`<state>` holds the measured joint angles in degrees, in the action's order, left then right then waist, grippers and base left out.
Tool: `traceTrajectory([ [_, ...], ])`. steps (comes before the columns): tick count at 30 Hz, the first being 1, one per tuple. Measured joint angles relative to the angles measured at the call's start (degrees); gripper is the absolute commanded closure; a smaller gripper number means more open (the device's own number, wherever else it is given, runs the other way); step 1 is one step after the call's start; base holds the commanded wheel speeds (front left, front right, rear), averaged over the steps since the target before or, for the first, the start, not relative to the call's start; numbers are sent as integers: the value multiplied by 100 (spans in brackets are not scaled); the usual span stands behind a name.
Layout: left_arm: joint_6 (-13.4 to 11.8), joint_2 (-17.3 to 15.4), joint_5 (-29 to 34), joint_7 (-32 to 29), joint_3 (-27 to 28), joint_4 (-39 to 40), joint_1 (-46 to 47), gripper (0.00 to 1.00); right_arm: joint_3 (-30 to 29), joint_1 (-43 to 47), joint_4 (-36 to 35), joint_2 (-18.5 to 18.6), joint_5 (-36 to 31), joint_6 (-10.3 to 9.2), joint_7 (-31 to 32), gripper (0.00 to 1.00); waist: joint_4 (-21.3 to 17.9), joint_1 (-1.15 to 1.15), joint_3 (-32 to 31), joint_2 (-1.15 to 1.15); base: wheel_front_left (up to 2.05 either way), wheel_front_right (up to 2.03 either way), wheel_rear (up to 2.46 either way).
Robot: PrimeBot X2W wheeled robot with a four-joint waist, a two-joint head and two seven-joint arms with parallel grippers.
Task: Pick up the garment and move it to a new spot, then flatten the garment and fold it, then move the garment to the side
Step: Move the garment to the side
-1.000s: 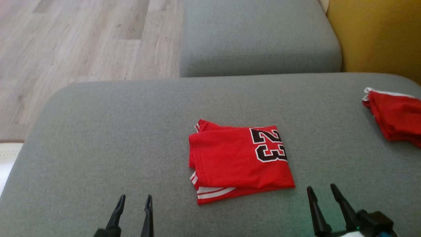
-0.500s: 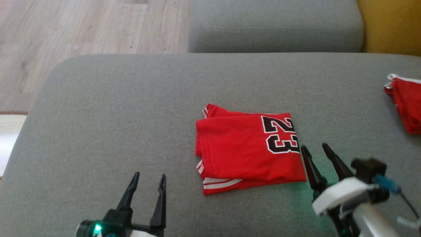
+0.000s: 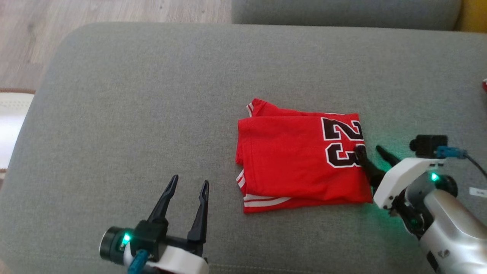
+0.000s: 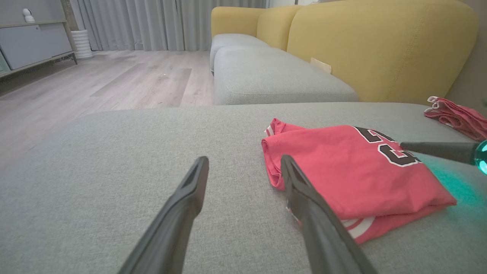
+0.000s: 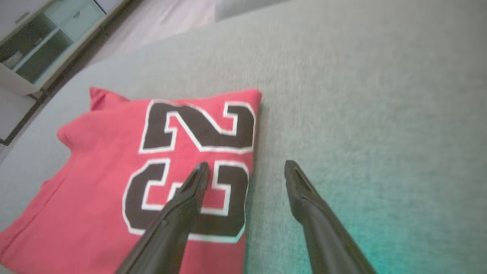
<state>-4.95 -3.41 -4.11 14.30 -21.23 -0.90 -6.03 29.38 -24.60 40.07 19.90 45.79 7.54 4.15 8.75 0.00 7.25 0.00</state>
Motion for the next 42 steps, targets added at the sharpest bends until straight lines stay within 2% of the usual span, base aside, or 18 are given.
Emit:
traceTrajectory([
  [5, -11, 2, -1, 0, -19, -15, 114, 0, 237, -46, 147, 52, 285, 0, 319, 0, 39, 0, 98, 0, 0, 0, 0],
  [6, -15, 2, -1, 0, -20, -18, 127, 0, 282, -96, 154, 69, 345, 0, 392, 21, 39, 0, 109, 0, 0, 0, 0],
  [8, -22, 2, -1, 0, -24, -19, 159, 0, 353, -182, 156, 75, 466, 0, 455, 96, 29, 0, 126, 0, 0, 0, 0],
  [9, -59, 3, -1, 0, -24, -18, 170, 0, 392, -213, 152, 76, 508, 0, 470, 100, 19, 0, 134, 0, 0, 0, 0],
  [16, -60, 4, -42, 1, -34, 46, 174, 0, 624, -386, 53, 291, 559, 0, 385, 100, -169, 0, 236, 0, 0, 0, 0],
  [22, -57, 5, -133, 2, -67, 109, 319, 0, 591, -1113, 43, 868, 480, 0, 402, 100, -516, 0, 425, 0, 0, 0, 0],
  [29, -49, 8, -131, 25, -104, 162, 717, 0, 313, -2138, 54, 1595, 230, 0, 609, 100, -934, 0, 756, 0, 0, 0, 0],
  [33, 51, 8, -91, 25, -194, 145, 799, 0, 140, -2447, 99, 1969, 41, 0, 759, 100, -1089, 0, 944, 0, 0, 0, 0],
  [37, 73, 10, -89, 25, -234, 145, 883, 0, -102, -2746, 146, 2285, -212, 0, 832, 100, -1139, 0, 1151, 0, 0, 0, 0],
  [42, 293, 11, 54, 25, -280, 51, 1120, 0, -581, -3075, 263, 2621, -717, 0, 1012, 100, -1066, 0, 1370, 0, 0, 0, 0],
])
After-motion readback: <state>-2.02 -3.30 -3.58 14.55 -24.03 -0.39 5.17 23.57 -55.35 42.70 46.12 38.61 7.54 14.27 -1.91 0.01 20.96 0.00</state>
